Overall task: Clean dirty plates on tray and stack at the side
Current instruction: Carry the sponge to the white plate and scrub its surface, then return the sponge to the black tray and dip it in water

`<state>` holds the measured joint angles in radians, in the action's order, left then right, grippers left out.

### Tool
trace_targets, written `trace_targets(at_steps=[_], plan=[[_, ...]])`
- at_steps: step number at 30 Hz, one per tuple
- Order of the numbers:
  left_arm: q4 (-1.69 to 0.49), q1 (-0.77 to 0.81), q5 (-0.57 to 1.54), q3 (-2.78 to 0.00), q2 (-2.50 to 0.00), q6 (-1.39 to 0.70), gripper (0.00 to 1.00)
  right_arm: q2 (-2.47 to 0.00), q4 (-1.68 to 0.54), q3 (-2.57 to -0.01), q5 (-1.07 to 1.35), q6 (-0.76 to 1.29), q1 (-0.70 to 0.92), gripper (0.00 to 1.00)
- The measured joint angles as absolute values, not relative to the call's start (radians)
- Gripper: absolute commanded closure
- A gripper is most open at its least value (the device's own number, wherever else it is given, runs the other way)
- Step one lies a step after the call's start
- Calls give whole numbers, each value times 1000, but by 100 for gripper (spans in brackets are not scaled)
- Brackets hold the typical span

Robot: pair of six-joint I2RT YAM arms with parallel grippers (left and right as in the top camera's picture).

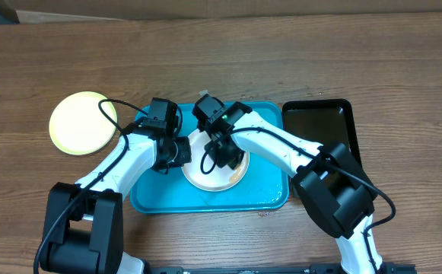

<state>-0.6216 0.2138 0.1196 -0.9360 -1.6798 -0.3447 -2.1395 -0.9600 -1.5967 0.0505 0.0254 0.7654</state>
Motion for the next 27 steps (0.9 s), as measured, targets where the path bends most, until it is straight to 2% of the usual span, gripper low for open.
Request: trace_targets(at_steps=[4, 10, 15, 17, 22, 27], plan=[[-622, 214, 120, -936, -1680, -345, 93, -2157, -969, -1643, 144, 15, 762, 96], [-627, 214, 123, -936, -1680, -345, 91, -2170, -1106, -1795, 197, -10, 702, 96], [-629, 214, 123, -936, -1680, -345, 89, -2170, -1254, -1935, 189, -39, 585, 96], [-628, 214, 123, -936, -1680, -345, 84, -2170, -1294, -1952, 148, -40, 528, 96], [-628, 214, 123, -936, -1680, -348, 74, -2170, -1379, -1948, 39, 1, 393, 96], [-605, 214, 123, -936, -1680, -356, 70, -2170, -1382, -1882, -19, 59, 254, 96]])
